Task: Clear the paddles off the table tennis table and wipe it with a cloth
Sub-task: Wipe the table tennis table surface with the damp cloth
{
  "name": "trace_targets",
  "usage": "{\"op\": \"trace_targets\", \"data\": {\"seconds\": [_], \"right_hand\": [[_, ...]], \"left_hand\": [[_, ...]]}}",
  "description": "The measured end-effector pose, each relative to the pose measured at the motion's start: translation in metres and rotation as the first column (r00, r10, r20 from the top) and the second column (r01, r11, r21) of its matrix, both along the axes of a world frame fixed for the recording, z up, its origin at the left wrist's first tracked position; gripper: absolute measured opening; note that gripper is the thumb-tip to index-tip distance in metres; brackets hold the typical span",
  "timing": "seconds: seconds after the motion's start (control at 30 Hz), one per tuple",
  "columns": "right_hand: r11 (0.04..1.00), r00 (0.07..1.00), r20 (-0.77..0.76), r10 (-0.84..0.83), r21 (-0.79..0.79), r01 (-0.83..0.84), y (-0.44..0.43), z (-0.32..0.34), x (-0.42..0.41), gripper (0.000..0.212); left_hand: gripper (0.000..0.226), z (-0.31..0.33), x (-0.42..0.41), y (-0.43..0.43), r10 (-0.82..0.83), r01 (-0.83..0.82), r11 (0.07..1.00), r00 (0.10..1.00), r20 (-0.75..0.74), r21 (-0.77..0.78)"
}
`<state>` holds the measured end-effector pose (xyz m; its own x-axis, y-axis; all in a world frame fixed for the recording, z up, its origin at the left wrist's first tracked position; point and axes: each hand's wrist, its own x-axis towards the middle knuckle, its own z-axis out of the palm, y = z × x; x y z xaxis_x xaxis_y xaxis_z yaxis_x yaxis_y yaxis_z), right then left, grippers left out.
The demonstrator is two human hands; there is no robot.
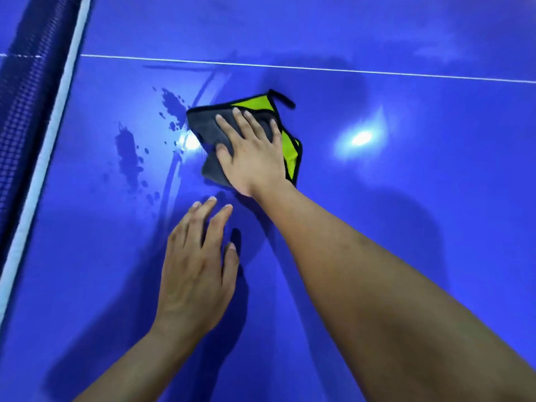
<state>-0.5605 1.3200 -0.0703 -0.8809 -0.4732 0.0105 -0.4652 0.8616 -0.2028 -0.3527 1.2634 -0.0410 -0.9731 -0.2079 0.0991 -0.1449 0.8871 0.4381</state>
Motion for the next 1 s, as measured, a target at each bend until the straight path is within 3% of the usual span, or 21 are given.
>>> {"op": "trace_targets", "data": {"seconds": [0.17, 0.33, 0.57, 0.7, 1.0], "right_hand": [[0.999, 0.999, 0.012, 0.042, 0.004, -0.042, -0.007, -0.001, -0.053, 0.057], [0.999, 1.000, 0.022, -0.013, -0.037, 0.013, 0.035, -0.006, -0.095, 0.061], [0.939, 0.937, -0.072, -0.342, -0.012, 0.342, 0.250, -0.005, -0.189, 0.061], [0.842, 0.843, -0.061, -0.534, -0.129, 0.524, 0.351, 0.000, -0.200, 0.067], [0.855, 0.855, -0.009, -0.519, 0.025, 0.519, 0.360, -0.005, -0.205, 0.062]], "left_hand": [[0.052, -0.004, -0.023, 0.063, -0.070, 0.072, 0.993, 0.997, 0.027, -0.095], [0.054, -0.015, -0.057, 0.096, 0.060, -0.057, 0.993, 0.998, 0.029, -0.102], [0.059, -0.026, -0.088, 0.133, 0.106, -0.086, 0.982, 0.987, 0.117, -0.166], [0.058, -0.022, -0.087, 0.135, 0.134, -0.112, 0.982, 0.982, 0.137, -0.155], [0.057, -0.031, -0.084, 0.133, 0.125, -0.109, 0.982, 0.987, 0.102, -0.153]]}}
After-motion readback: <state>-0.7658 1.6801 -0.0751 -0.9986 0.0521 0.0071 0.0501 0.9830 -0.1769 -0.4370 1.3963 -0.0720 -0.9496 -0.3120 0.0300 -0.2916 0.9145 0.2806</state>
